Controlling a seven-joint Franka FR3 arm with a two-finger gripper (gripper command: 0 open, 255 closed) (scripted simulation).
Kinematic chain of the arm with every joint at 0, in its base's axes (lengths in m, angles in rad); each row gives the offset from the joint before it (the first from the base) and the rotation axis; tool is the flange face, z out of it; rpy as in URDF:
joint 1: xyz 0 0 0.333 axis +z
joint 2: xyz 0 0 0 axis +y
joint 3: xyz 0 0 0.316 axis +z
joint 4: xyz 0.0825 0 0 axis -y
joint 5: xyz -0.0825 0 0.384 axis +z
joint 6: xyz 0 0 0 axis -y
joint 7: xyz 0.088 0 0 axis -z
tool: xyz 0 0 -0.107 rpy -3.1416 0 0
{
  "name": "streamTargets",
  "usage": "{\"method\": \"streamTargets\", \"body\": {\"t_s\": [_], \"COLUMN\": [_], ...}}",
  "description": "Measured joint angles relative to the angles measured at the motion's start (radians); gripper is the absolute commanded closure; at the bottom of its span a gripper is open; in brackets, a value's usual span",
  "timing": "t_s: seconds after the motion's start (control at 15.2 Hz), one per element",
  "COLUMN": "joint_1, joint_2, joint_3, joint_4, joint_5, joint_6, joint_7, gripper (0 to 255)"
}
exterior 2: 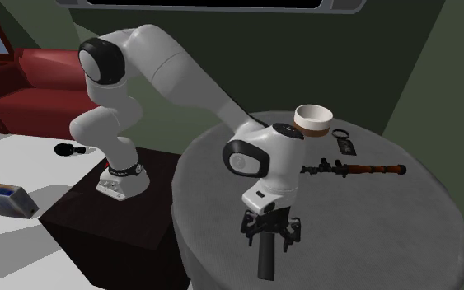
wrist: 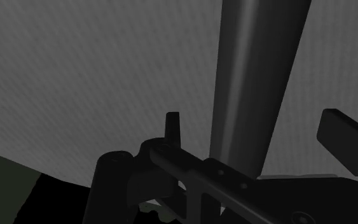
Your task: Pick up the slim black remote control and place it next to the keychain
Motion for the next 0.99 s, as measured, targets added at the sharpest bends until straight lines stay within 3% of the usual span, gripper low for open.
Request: {"method": "streamTargets", "body": {"t_s": [0.4, 0.46, 0.99], "joint_1": [-0.001, -0.001, 0.000], "joint_2": [0.005, 0.005, 0.001], "joint_3": [-0.001, -0.001, 0.000], "joint_4": [-0.001, -0.001, 0.002], "joint_5": [-0.001, -0.001, -0.002], "joint_6": [0.007, 0.007, 0.013], "joint_7": [0.000, 0.000, 0.001], "gripper": [0, 255, 255]}}
